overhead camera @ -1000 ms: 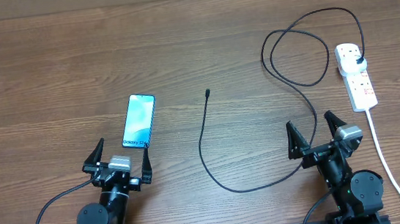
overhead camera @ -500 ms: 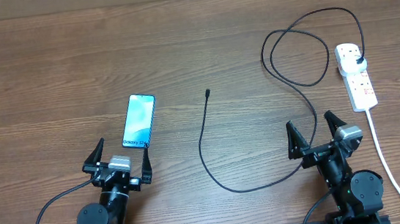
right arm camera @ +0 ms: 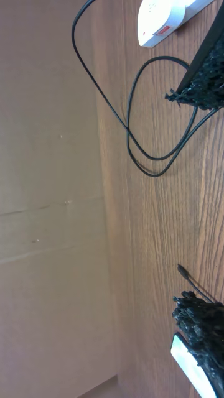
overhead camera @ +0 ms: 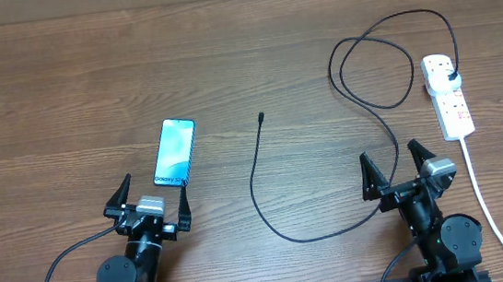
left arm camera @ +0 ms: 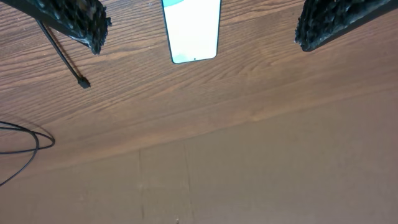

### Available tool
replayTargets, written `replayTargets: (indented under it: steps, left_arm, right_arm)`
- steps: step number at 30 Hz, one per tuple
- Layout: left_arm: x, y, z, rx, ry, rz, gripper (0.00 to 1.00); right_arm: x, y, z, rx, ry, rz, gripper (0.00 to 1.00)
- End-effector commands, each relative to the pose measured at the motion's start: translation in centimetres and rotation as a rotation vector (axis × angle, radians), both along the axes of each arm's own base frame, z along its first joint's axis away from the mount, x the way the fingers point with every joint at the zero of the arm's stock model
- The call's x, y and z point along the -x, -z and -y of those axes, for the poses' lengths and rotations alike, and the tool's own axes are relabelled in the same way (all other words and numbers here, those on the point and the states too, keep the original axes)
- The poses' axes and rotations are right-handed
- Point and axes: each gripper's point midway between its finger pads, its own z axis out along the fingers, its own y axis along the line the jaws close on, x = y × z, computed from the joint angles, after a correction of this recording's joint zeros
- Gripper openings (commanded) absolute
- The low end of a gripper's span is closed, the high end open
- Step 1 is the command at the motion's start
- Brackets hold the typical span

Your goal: Plug charger to phone and switch on socket

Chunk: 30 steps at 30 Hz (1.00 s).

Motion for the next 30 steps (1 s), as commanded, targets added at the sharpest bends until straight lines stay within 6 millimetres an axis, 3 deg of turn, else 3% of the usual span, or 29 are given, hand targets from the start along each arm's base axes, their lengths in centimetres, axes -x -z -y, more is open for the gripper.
replayTargets:
  steps: [1,15,30]
  left_arm:
    - [0.0,0.1,-0.3,-0.019,-0.014,0.005,1.0]
    - [0.3,-0.4,0.7,0.018,0.041,-0.003,1.0]
    - [0.4,-5.0,0.8,0.073,0.045,-0.076,1.0]
  right_arm:
    - [0.0,0.2,0.0,0.001,0.005,0.004,1.0]
    - [0.0,0.2,0.0,0.001,0.005,0.004,1.0]
    - [0.0,0.2,0.0,0.001,0.005,0.004,1.0]
